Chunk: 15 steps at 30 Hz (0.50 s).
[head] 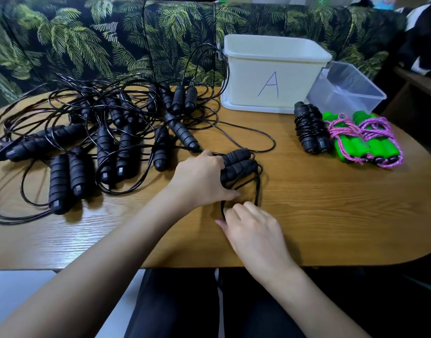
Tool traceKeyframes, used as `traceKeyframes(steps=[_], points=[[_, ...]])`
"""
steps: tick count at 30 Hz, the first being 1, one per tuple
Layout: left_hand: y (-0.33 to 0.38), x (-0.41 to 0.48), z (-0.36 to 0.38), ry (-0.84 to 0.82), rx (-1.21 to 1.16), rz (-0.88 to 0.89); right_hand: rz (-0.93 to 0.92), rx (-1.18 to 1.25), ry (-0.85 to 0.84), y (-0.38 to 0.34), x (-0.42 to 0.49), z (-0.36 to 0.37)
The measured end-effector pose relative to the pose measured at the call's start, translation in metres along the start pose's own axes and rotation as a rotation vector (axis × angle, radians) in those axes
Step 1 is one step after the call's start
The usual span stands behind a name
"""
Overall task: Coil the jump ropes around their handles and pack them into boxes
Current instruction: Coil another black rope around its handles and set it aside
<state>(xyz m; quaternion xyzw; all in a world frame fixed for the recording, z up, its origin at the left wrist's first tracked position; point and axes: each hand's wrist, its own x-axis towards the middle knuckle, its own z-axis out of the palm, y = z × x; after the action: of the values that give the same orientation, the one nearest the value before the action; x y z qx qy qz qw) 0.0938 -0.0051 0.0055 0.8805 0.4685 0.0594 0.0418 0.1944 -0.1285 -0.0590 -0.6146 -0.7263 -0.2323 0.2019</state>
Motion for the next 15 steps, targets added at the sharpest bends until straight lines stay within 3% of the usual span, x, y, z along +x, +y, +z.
traceKeyframes(steps=[3,9,15], points=[[0.003,0.004,0.001,0.043,-0.039,-0.020,-0.027,-0.008,-0.010,0.007,0.001,-0.001],[-0.017,0.001,0.021,0.116,-0.359,0.051,-0.080,0.094,-0.125,0.049,0.011,-0.003],[-0.025,0.002,0.043,0.109,-0.278,0.079,-0.110,0.153,-0.238,0.105,0.011,-0.004]])
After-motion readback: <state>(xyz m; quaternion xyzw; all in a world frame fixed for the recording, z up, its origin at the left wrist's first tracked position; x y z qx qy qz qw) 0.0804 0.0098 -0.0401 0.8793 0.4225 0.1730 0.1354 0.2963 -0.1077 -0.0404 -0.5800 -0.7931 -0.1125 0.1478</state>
